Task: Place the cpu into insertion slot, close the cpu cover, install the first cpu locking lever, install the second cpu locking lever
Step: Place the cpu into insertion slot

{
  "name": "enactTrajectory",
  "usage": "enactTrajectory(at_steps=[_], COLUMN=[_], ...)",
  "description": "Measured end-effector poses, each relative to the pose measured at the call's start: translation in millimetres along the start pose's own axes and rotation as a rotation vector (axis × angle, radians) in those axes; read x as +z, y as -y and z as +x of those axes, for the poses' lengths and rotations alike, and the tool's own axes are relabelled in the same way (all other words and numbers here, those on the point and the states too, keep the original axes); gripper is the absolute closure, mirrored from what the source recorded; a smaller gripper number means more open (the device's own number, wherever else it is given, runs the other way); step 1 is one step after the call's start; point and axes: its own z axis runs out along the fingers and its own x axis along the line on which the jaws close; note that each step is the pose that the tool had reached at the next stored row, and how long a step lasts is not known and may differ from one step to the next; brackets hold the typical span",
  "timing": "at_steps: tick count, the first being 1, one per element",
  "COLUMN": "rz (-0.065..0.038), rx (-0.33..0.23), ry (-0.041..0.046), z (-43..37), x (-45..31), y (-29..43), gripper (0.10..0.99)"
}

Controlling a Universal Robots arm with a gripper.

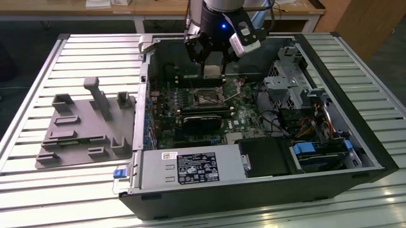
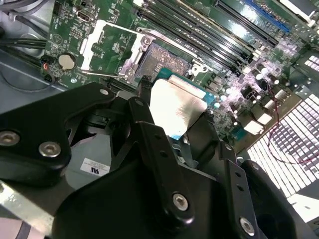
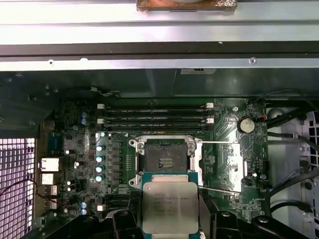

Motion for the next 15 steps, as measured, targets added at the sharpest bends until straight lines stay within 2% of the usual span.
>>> enactTrajectory(at_steps=[10,15], rz=[0.000,0.003], rx=[0.000,0.009], ry=[0.0009,0.0020], z=[-0.3,-0.3], x=[17.7,22.4], y=[1.6,2.1], gripper=[0.545,0.545])
